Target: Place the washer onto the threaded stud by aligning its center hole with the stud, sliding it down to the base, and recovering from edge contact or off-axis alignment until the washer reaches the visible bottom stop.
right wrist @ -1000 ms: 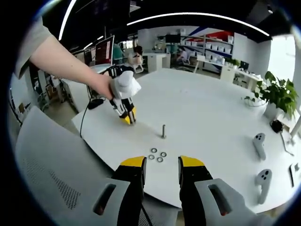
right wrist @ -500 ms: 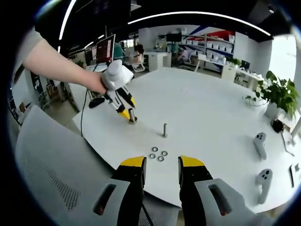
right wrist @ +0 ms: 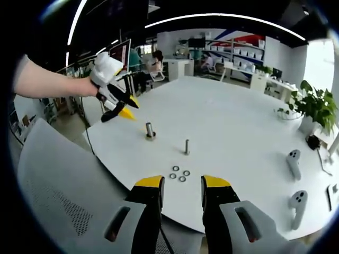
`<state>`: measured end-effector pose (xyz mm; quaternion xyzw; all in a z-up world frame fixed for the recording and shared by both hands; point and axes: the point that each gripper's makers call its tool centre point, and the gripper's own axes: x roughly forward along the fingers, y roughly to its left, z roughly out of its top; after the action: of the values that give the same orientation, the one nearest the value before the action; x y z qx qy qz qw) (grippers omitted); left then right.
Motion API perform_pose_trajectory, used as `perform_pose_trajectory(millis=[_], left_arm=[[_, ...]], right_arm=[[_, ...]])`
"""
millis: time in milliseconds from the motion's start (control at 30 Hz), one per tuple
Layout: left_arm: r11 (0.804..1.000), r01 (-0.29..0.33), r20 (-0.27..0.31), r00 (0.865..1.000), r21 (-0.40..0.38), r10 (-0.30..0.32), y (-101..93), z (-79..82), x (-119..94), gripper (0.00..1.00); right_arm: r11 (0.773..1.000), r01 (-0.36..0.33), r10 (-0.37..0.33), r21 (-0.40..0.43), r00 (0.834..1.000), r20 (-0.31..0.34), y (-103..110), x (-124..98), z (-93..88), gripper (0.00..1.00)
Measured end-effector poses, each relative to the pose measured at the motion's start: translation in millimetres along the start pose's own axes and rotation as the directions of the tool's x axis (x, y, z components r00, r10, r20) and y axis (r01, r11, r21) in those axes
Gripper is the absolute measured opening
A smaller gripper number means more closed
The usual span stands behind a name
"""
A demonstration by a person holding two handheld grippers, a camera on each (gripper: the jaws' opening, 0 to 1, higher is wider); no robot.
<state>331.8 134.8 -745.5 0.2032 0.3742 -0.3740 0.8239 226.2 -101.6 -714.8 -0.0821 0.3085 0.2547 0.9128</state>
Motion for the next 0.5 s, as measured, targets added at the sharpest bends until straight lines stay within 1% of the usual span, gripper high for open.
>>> perform_pose_trajectory(millis=[67,100,200,267,300,333,367,400,467,500], left_arm=[[1.000,-0.006,0.022,1.000,-0.003,0.006,-2.7,2.1,-6.9,0.35],[1.000,-0.009,0.049,0.999,-0.014,0.010,-4.2,5.8,-11.2,0.35],[0.999,-0.016,0.103,0.994,-0.050,0.021,-10.2,13.1,-21.8,0.36],[0.996,-0.023,0.142,0.989,-0.083,0.035,-14.2,17.6,-31.1,0.36],[0.994,-0.029,0.173,0.984,-0.106,0.047,-15.8,20.5,-35.3,0.35],[0.992,-0.028,0.191,0.980,-0.125,0.052,-17.1,21.9,-36.9,0.35],[0.991,-0.026,0.180,0.982,-0.129,0.050,-19.0,19.0,-38.8,0.34],[0.989,-0.027,0.183,0.982,-0.146,0.054,-20.3,19.0,-40.1,0.34],[0.983,-0.024,0.220,0.973,-0.180,0.064,-24.3,23.2,-45.0,0.35],[0.983,-0.024,0.228,0.972,-0.184,0.066,-25.3,24.0,-46.3,0.35]], right_arm=[[1.000,-0.001,0.001,-0.002,1.000,-0.006,0.0,0.4,-1.1,0.30],[1.000,-0.003,0.003,-0.004,1.000,-0.008,0.2,0.7,-1.5,0.30],[1.000,-0.001,0.001,-0.004,1.000,-0.014,-0.6,0.9,-2.6,0.30],[1.000,0.003,-0.003,0.000,1.000,-0.015,-1.7,0.9,-3.0,0.30],[1.000,0.004,-0.004,0.000,1.000,-0.016,-1.8,0.7,-3.1,0.30],[1.000,0.003,-0.003,0.000,1.000,-0.017,-1.7,0.8,-3.3,0.30],[1.000,0.002,-0.002,0.000,1.000,-0.020,-1.8,1.2,-4.0,0.30],[1.000,0.003,-0.003,-0.001,1.000,-0.021,-2.0,1.2,-4.4,0.30],[1.000,0.003,-0.003,0.001,1.000,-0.025,-2.1,1.3,-5.2,0.30],[1.000,0.003,-0.003,0.001,1.000,-0.031,-2.4,2.0,-6.5,0.30]])
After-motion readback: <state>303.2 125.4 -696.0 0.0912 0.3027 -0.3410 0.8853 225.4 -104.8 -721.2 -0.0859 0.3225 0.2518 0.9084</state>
